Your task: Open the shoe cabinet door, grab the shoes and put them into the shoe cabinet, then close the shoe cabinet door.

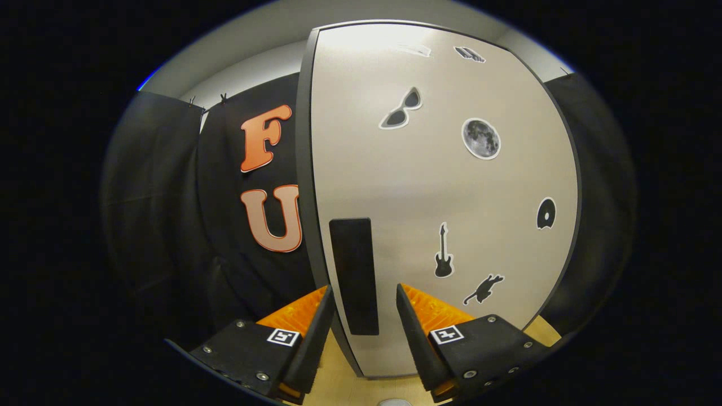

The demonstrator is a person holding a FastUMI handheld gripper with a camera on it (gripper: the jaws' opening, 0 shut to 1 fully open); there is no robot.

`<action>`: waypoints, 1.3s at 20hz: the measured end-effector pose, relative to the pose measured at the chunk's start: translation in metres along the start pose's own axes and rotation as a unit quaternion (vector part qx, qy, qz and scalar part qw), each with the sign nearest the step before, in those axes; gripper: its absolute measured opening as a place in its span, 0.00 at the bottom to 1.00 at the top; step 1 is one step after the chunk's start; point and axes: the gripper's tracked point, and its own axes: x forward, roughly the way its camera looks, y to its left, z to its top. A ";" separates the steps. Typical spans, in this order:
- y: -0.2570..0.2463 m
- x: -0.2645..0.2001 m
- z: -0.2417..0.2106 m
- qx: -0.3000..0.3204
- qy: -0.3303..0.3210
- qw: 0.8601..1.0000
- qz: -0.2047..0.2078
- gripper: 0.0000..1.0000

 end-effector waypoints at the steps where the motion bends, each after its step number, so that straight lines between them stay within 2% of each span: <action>1: 0.000 0.006 -0.001 0.006 0.002 1.000 -0.003 0.64; 4: 0.007 0.011 -0.003 0.033 0.007 0.999 -0.005 0.47; 5: 0.007 0.011 -0.003 0.021 0.006 1.000 -0.009 0.39; 7: 0.007 0.009 -0.003 0.001 0.004 1.000 -0.014 0.32; 11: 0.007 0.001 -0.004 0.017 0.014 1.000 0.008 0.23; 17: 0.001 -0.023 -0.005 0.015 0.008 0.999 0.036 0.21; 26: -0.013 -0.049 -0.007 0.003 0.006 0.999 0.050 0.21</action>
